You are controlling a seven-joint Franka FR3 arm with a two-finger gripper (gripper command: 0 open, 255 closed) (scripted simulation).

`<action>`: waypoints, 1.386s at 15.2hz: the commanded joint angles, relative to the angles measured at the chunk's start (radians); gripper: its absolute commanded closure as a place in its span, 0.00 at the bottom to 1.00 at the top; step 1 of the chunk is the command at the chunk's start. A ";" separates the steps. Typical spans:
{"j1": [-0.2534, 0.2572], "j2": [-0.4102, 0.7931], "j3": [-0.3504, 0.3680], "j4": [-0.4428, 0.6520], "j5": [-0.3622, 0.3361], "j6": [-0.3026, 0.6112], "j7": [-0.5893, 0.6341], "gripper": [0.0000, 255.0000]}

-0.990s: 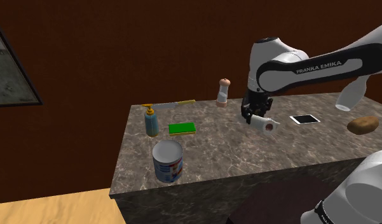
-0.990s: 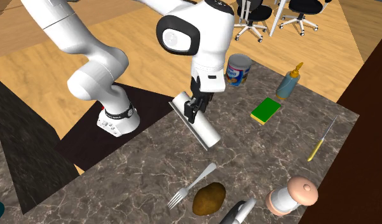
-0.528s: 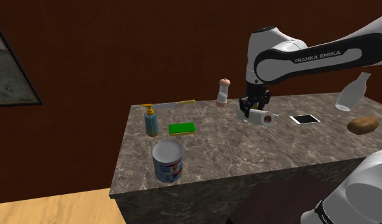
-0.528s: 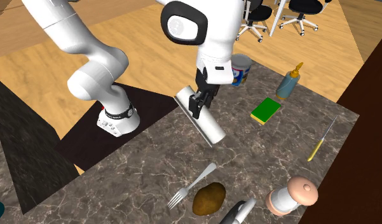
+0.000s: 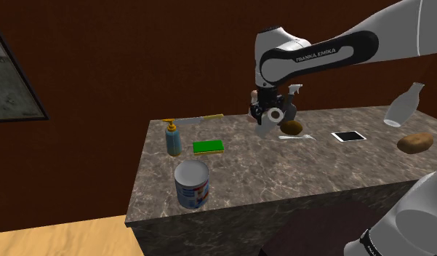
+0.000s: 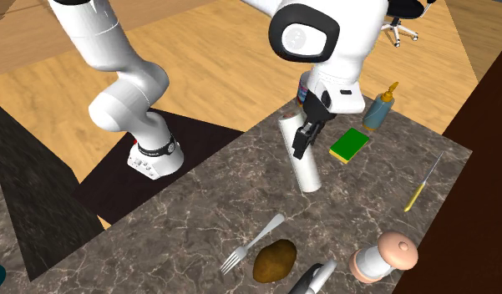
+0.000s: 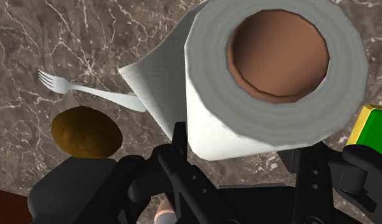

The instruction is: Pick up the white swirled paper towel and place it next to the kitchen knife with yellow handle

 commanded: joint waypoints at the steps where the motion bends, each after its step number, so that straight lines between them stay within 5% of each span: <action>1: 0.007 0.088 0.011 0.105 -0.011 -0.021 0.020 1.00; 7: 0.040 0.352 0.025 0.453 -0.051 -0.116 0.059 1.00; 21: 0.039 0.396 0.019 0.325 -0.069 0.052 0.090 1.00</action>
